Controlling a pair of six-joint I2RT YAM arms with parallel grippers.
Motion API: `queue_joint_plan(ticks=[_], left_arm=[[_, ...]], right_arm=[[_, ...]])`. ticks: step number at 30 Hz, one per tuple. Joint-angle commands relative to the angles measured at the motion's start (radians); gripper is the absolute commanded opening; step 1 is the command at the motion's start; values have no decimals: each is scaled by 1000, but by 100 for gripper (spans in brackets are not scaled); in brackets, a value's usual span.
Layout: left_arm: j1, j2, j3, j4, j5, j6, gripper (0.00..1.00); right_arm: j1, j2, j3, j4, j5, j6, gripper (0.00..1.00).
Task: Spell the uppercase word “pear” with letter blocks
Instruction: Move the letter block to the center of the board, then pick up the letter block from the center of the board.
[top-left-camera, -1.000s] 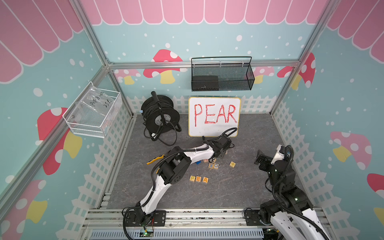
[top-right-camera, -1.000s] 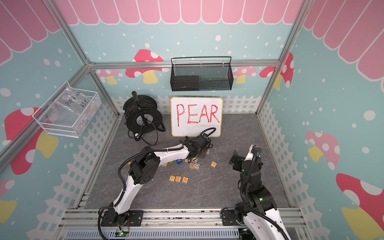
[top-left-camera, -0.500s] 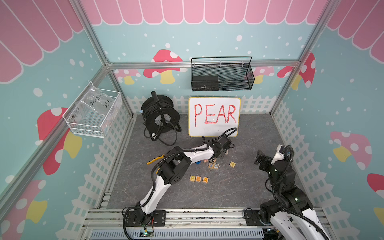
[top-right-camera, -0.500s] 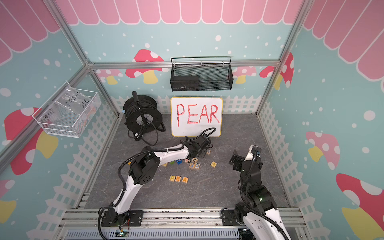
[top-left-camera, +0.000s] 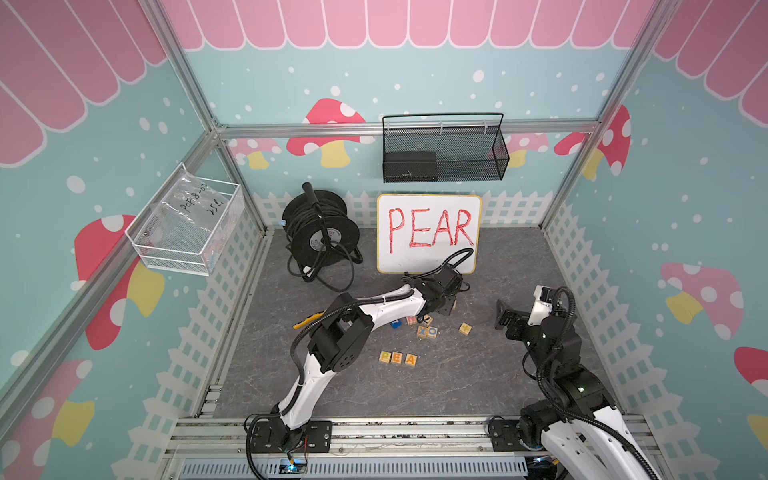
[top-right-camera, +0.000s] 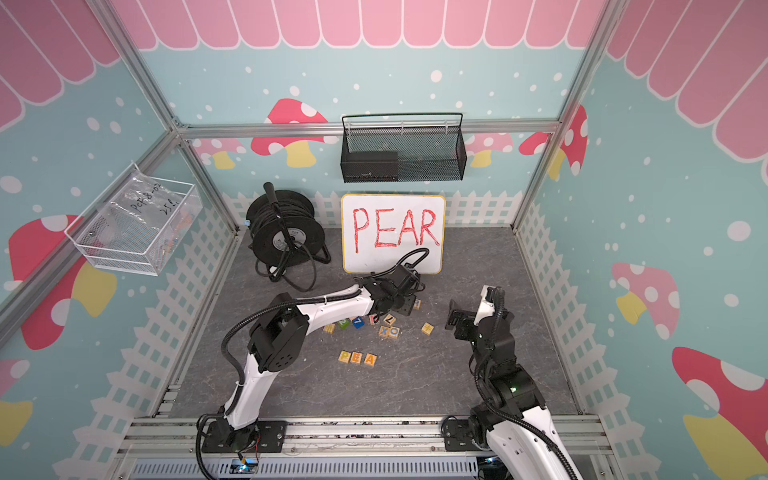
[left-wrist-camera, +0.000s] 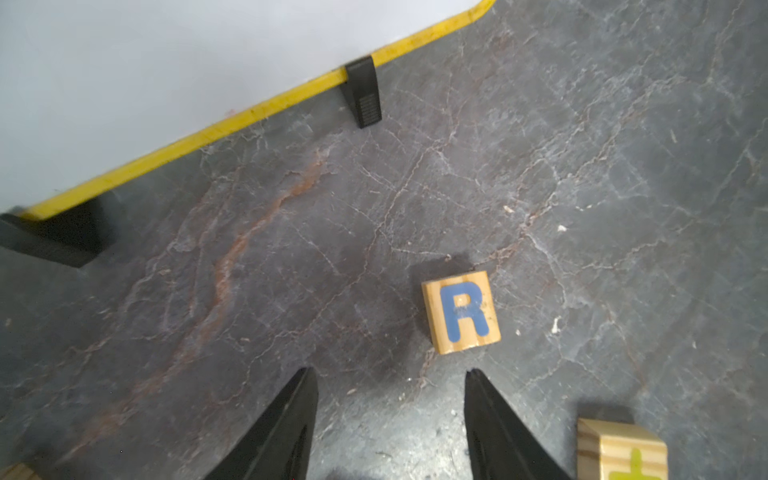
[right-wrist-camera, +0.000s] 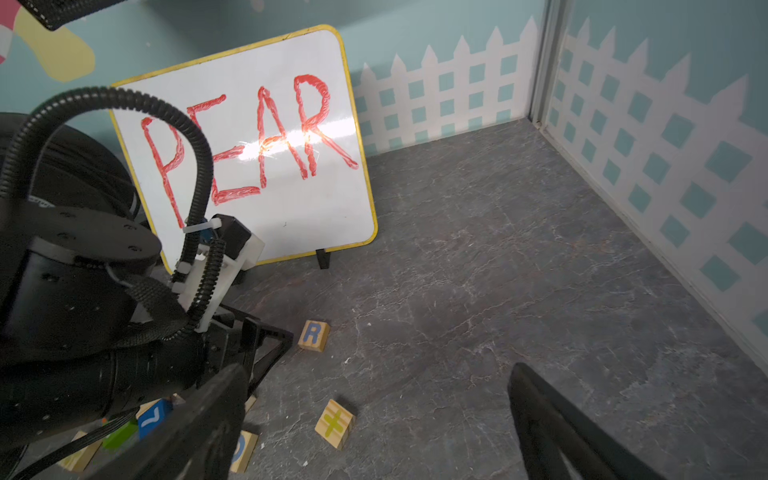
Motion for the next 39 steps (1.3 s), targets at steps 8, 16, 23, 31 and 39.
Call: queue_joint_plan(ticks=[8,16,23,31,39], left_arm=[[-32,56,80,-32,17,-36,60],[-34,121,149,-59,-5,-37,62],[-35,158,176,-66,-4,-48,62],[-37,196,213,-89,-27,-46,62],[-52,237,267,-133,-85,-40,56]], right_arm=[[-2,12,-45,82,-75,0,99],[-2,-1,-72,84,-62,18,100],[-1,-4,-74,83,-47,22,100],[-2,-16,-80,83,-35,22,100],[-2,-19,-80,77,-25,19,100]])
